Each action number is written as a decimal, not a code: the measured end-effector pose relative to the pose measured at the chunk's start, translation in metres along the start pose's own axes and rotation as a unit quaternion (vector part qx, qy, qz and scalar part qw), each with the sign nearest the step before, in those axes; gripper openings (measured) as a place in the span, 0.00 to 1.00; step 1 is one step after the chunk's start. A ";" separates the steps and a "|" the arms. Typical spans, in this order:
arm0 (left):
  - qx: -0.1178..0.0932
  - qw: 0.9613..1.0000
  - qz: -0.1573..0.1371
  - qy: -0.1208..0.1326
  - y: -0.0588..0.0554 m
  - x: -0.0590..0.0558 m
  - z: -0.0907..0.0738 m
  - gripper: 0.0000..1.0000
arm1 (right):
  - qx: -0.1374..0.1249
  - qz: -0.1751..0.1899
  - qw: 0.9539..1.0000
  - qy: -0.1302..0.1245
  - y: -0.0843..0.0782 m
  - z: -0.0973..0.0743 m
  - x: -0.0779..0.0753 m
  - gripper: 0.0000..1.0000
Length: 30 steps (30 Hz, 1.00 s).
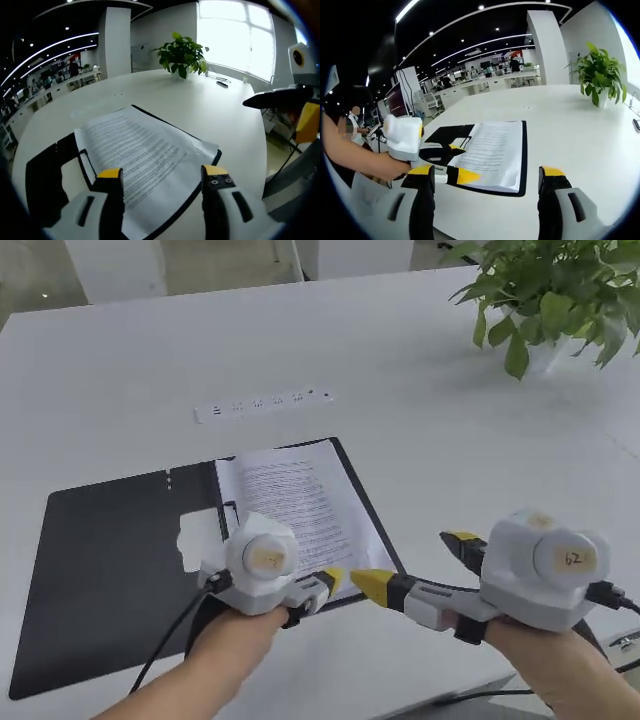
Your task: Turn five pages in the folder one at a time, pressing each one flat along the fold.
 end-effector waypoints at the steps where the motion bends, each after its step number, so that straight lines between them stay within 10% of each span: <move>1: 0.001 1.000 0.001 0.001 -0.001 -0.001 0.003 0.63 | 0.000 0.002 1.000 0.000 0.000 0.000 0.000 0.85; 30: -0.010 0.999 0.031 0.006 -0.018 -0.010 0.036 0.36 | 0.013 0.021 1.000 -0.007 -0.008 0.010 -0.002 0.82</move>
Point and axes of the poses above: the centre of the closed fingertips' face, and the gripper's own axes: z roughly forward along the fingers, x roughly to its left, y roughly out of its top, the point moved 9 cm from there along -z, roughly backward along the fingers, and after that the axes turned 6 degrees about -z, right-handed, at the moved point
